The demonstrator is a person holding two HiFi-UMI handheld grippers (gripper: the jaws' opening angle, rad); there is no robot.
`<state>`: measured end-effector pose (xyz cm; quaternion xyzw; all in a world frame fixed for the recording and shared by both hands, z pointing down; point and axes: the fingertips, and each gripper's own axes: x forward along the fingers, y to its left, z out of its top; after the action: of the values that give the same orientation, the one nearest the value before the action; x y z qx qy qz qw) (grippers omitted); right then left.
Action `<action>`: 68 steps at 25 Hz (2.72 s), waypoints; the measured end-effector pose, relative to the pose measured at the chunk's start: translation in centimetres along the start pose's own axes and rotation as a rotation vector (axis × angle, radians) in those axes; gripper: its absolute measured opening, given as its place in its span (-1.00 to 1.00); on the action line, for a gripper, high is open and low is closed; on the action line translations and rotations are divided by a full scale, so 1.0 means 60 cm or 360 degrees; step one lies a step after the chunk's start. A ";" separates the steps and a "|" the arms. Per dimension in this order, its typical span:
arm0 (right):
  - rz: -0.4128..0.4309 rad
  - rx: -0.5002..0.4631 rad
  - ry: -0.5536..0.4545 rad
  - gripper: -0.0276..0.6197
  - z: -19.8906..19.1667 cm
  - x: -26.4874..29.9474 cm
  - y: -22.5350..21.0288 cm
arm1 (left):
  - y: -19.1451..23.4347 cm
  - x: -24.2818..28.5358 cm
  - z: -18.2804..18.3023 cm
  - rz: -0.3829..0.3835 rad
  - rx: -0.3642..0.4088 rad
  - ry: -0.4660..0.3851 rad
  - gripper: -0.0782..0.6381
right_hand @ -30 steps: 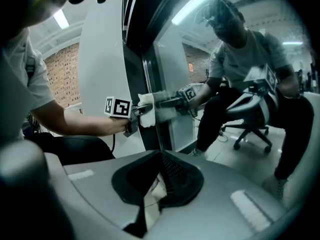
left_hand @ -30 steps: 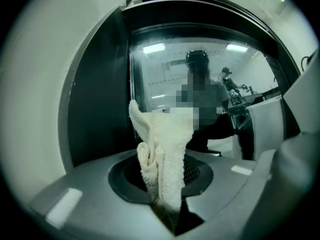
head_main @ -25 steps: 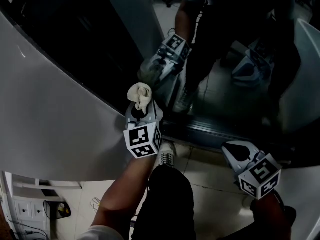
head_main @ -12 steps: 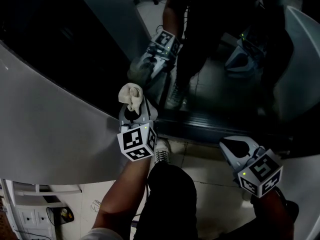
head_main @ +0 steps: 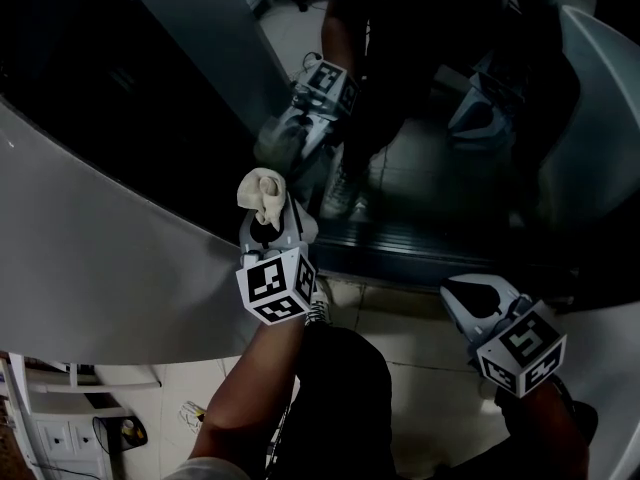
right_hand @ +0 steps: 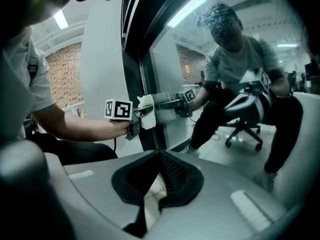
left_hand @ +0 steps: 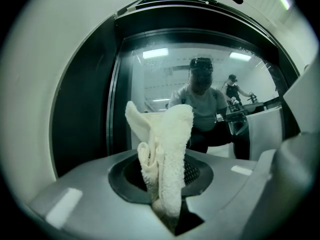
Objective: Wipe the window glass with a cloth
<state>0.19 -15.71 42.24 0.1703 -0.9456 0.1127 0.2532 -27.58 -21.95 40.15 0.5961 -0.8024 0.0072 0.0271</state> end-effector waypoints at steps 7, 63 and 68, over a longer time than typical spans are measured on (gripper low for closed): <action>-0.0042 -0.0009 0.0003 -0.91 0.003 -0.025 -0.005 | -0.004 -0.006 0.003 0.0026 -0.0039 0.0003 -0.47; -0.0296 0.0286 -0.0256 -0.91 0.114 -0.127 0.166 | -0.092 -0.119 0.117 -0.0342 0.0033 0.0137 -0.47; -0.0306 0.0280 -0.0309 -0.91 0.122 -0.140 0.157 | -0.135 -0.119 0.107 -0.0376 0.0067 0.0139 -0.47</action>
<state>0.24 -7.06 30.51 0.2916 -0.9315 0.1532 0.1544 -17.99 -17.74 33.22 0.6862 -0.7242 0.0467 0.0499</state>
